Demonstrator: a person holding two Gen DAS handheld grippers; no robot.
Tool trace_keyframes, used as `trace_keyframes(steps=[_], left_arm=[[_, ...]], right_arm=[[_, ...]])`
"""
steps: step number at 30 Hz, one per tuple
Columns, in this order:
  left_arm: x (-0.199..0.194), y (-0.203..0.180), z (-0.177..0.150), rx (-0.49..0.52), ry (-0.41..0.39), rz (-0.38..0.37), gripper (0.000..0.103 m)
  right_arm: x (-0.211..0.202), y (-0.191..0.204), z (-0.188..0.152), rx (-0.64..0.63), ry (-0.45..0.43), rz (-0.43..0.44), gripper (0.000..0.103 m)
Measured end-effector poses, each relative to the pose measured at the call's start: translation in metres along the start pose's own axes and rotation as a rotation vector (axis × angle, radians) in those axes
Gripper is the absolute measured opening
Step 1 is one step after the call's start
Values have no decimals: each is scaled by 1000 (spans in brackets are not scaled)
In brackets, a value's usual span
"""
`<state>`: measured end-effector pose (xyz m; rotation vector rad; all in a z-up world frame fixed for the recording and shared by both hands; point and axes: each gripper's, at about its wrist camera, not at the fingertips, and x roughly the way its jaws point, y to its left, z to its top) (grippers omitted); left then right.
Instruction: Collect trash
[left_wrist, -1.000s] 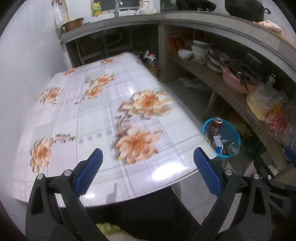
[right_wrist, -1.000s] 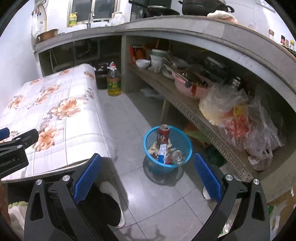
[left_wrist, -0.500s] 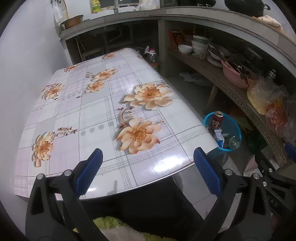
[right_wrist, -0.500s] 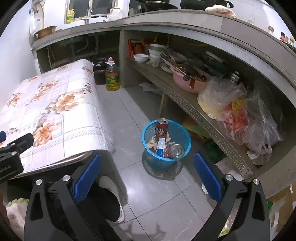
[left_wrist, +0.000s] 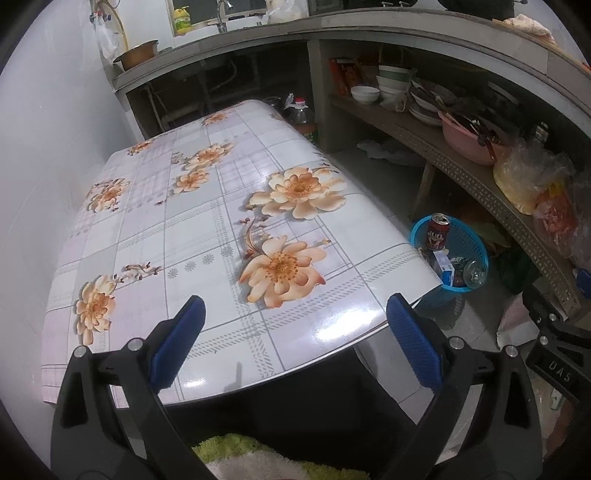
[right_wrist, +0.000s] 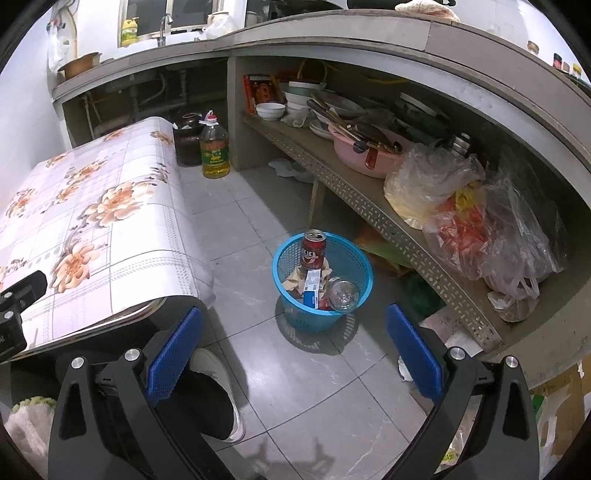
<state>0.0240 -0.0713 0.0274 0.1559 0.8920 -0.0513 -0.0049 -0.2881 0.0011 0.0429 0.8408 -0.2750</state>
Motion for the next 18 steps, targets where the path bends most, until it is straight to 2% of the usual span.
trace_keyframes(steps=[5,18], left_arm=[[1,-4,0,22,5,-7,94],[2,-5,0,6,21,-19,94]], right_arm=[[0,-1,0,0,1,0,97],[2,-3,-1,5,5,-3,97]])
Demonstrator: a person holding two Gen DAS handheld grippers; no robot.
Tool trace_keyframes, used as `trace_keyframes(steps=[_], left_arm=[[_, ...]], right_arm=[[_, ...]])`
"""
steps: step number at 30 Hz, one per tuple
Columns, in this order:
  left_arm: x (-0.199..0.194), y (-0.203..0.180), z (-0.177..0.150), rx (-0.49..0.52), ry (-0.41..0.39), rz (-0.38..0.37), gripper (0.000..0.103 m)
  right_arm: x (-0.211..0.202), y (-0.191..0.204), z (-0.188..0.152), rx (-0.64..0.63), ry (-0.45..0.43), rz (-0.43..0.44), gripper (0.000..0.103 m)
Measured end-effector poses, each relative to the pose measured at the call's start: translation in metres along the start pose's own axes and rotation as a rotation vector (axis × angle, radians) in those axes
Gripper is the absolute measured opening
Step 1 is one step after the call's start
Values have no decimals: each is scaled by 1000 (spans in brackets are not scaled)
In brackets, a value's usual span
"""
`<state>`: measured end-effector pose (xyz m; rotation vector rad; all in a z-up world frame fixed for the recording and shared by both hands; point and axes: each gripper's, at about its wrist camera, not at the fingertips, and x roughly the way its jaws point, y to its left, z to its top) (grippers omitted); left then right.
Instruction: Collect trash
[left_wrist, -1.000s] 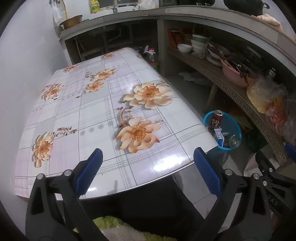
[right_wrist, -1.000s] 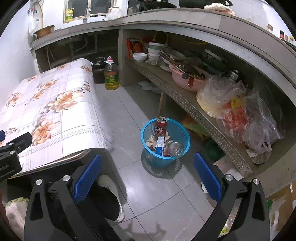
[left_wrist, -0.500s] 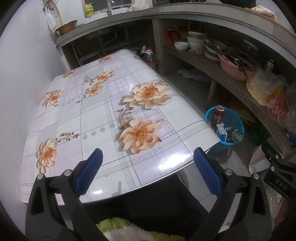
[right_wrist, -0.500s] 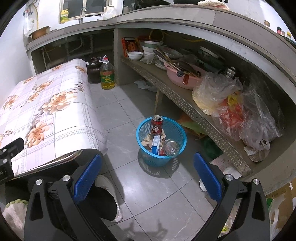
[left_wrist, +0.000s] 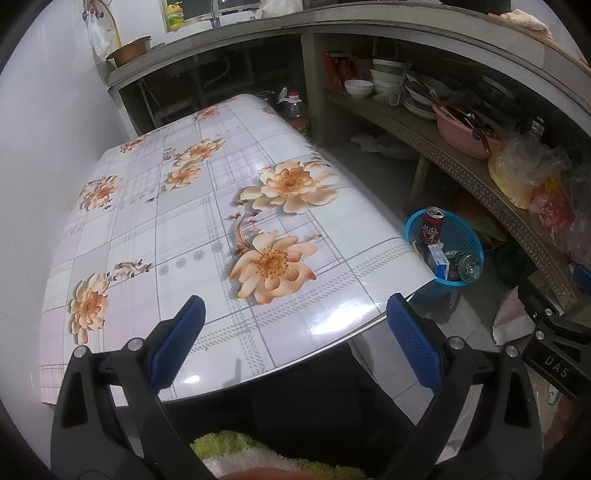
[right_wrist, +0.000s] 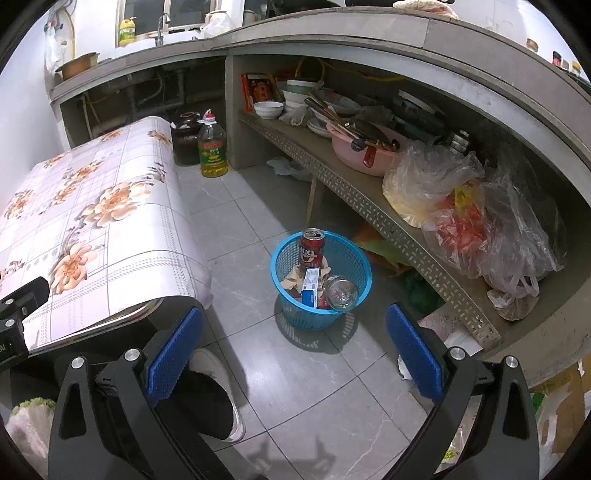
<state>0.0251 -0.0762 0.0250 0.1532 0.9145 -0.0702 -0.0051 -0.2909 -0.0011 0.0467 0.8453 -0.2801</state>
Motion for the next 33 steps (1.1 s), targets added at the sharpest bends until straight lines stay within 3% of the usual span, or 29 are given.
trace_keyframes(steps=[33], left_arm=[[0,4,-1,-9,1,1,94]], right_arm=[[-4,0,3,5,-4,-5,97]])
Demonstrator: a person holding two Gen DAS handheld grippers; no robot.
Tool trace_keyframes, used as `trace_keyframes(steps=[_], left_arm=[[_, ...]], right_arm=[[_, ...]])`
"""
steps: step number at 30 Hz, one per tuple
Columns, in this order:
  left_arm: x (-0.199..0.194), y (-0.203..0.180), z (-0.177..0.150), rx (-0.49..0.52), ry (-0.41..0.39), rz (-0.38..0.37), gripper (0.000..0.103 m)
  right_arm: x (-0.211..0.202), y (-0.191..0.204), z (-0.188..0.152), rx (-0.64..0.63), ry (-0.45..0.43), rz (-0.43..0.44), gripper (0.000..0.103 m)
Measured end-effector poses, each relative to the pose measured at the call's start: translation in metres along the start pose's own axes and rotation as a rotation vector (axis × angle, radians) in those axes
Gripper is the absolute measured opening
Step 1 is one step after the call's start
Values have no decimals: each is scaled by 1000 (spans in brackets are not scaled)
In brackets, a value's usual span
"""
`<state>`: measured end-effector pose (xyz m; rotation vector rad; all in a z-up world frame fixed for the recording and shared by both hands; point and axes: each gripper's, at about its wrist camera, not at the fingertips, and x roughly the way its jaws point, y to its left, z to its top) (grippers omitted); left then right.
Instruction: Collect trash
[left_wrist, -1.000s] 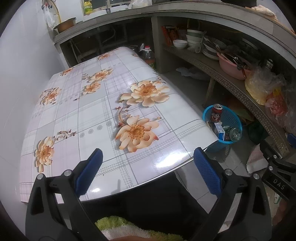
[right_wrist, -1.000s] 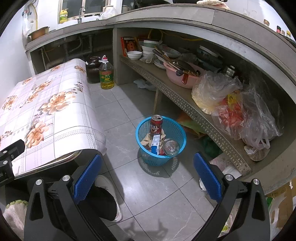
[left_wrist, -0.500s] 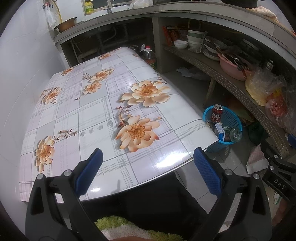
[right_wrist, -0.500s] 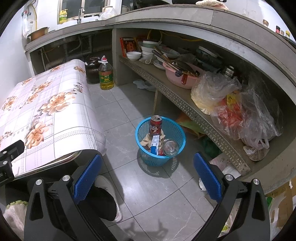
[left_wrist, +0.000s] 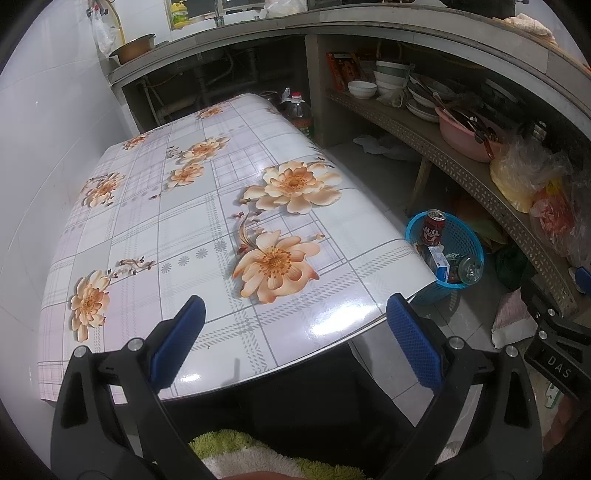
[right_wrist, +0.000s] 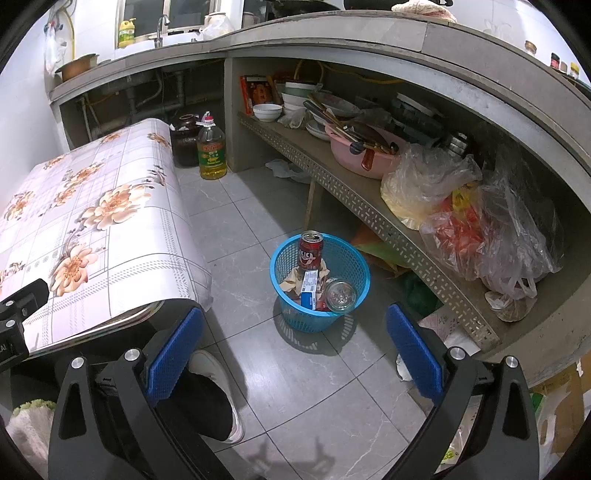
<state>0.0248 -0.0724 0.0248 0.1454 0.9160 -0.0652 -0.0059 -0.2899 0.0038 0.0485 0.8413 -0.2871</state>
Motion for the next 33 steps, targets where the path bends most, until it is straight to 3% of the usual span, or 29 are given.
trace_keyframes(steps=[33], left_arm=[[-1,0,1,-2,1,1,94]], right_arm=[[-3,3,2,1,-5,-4,97]])
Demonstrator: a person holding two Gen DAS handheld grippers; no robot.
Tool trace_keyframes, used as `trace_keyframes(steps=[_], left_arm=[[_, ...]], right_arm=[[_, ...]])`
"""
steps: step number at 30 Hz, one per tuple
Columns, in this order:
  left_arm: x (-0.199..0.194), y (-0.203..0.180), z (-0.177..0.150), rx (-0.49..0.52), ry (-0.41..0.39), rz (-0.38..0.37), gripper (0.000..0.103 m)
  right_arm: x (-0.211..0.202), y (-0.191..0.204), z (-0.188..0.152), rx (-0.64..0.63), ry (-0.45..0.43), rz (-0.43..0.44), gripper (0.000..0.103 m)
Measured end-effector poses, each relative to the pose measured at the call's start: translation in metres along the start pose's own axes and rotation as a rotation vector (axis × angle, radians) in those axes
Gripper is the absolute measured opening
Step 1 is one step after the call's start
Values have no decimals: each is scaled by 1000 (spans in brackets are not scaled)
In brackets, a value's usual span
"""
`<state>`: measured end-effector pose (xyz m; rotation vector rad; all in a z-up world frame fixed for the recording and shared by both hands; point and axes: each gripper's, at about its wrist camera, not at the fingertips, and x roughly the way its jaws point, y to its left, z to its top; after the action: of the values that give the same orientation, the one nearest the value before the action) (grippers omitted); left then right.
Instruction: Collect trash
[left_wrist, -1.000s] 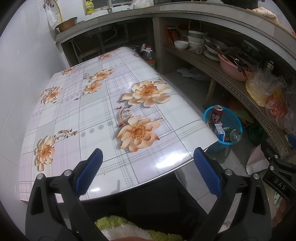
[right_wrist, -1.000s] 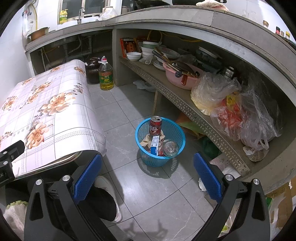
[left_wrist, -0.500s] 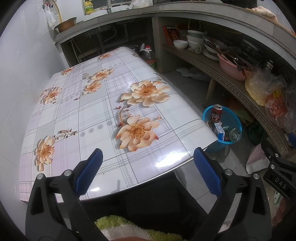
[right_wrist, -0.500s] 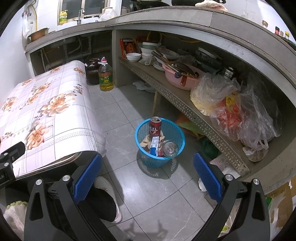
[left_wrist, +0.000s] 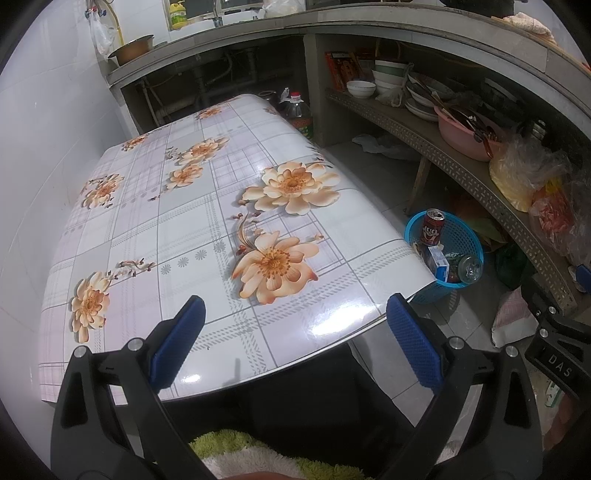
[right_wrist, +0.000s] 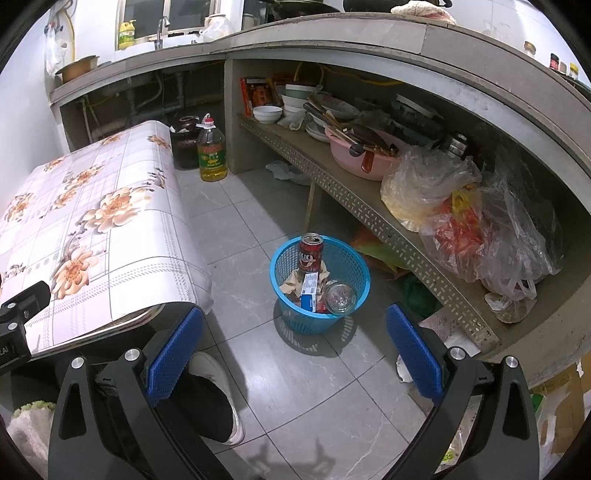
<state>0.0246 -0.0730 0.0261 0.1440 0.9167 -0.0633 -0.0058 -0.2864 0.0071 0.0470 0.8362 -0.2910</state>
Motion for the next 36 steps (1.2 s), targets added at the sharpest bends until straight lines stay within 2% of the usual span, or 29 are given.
trace_keyframes(steps=[36], left_arm=[[1,1,0,-3,6,-1,94]], right_arm=[[0,3,0,2,5,-1,97]])
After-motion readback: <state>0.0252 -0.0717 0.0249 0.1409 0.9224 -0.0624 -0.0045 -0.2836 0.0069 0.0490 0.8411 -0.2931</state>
